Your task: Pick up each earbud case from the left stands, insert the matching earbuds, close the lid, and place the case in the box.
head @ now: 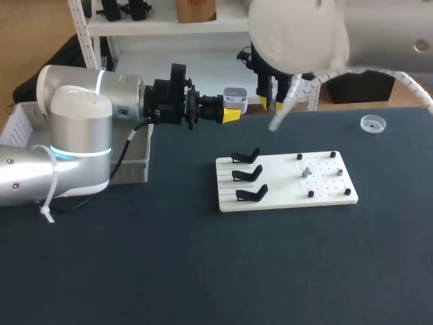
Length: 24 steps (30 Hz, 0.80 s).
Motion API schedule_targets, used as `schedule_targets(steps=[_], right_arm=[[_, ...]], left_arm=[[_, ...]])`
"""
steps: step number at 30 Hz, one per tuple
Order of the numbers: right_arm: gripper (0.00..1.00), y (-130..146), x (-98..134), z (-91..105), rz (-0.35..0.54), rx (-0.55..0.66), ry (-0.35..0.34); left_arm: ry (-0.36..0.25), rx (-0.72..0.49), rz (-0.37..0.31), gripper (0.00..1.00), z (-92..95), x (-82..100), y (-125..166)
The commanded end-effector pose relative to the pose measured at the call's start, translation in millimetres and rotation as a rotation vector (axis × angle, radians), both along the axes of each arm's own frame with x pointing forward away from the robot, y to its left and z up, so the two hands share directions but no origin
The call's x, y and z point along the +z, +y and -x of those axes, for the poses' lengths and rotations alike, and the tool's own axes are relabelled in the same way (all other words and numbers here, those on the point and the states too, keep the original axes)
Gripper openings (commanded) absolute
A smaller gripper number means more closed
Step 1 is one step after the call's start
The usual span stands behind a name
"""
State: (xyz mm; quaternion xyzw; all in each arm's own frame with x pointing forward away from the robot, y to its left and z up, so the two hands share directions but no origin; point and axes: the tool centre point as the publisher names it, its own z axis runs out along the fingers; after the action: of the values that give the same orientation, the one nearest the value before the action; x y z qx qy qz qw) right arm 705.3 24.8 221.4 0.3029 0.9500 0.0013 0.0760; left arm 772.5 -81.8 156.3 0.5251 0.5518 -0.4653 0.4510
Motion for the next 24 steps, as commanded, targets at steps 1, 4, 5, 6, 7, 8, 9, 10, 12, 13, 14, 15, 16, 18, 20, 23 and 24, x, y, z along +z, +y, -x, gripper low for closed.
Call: schedule_targets(steps=[1, 4, 5, 6, 7, 8, 9, 10, 12, 13, 14, 15, 16, 18, 20, 23, 24], right_arm=[[0.0, 1, 3, -8.5, -0.138, -0.31, 0.069], [0.0, 1, 3, -8.5, -0.138, -0.31, 0.069], [0.0, 1, 3, -8.5, -0.138, -0.31, 0.069], [0.0, 1, 3, -8.5, -0.138, -0.31, 0.069], [0.0, 1, 3, -8.5, -0.138, -0.31, 0.069], [0.0, 8, 6, -8.7, -0.141, -0.3, 0.06], [0.0, 15, 9, -9.6, -0.115, -0.282, 0.049], [0.0, 20, 10, -10.4, -0.104, -0.269, 0.047], [0.0, 29, 14, -14.0, -0.097, -0.248, 0.037], [0.0, 32, 15, -15.2, -0.089, -0.219, 0.038], [0.0, 36, 16, -16.8, -0.081, -0.205, 0.033], [0.0, 38, 17, -18.8, -0.074, -0.188, 0.033], [0.0, 40, 19, -20.1, -0.071, -0.165, 0.033], [0.0, 44, 21, -23.3, -0.057, -0.133, 0.032], [0.0, 48, 22, -26.8, -0.026, -0.104, 0.031], [0.0, 51, 22, -32.8, 0.006, -0.075, 0.042], [0.0, 52, 22, -34.6, 0.016, -0.066, 0.045]], left_arm=[[-0.002, 0.003, 0.002, 0.0, 0.9, -0.5, 0], [-0.002, 0.003, 0.002, 0.0, 0.9, -0.5, 0], [-0.002, 0.003, 0.002, 0.0, 0.9, -0.5, 0], [-0.002, 0.003, 0.002, 0.0, 0.9, -0.5, 0], [-0.002, 0.003, 0.002, 0.0, 0.9, -0.5, 0], [-0.002, 0.003, 0.002, 0.0, 0.9, -0.5, 0], [-0.002, 0.003, 0.002, 0.0, 0.9, -0.5, 0], [-0.002, 0.003, 0.002, 0.0, 0.9, -0.5, 0], [-0.002, 0.003, 0.002, 0.0, 0.9, -0.5, 0], [-0.002, 0.003, 0.002, 0.0, 0.9, -0.5, 0], [-0.002, 0.003, 0.002, 0.0, 0.9, -0.5, 0], [-0.002, 0.003, 0.002, 0.0, 0.9, -0.5, 0], [-0.002, 0.003, 0.002, 0.0, 0.9, -0.5, 0], [-0.002, 0.003, 0.002, 0.0, 0.9, -0.5, 0], [-0.002, 0.003, 0.002, 0.0, 0.9, -0.5, 0], [-0.002, 0.003, 0.002, 0.0, 0.9, -0.5, 0], [-0.002, 0.003, 0.002, 0.0, 0.9, -0.5, 0]])
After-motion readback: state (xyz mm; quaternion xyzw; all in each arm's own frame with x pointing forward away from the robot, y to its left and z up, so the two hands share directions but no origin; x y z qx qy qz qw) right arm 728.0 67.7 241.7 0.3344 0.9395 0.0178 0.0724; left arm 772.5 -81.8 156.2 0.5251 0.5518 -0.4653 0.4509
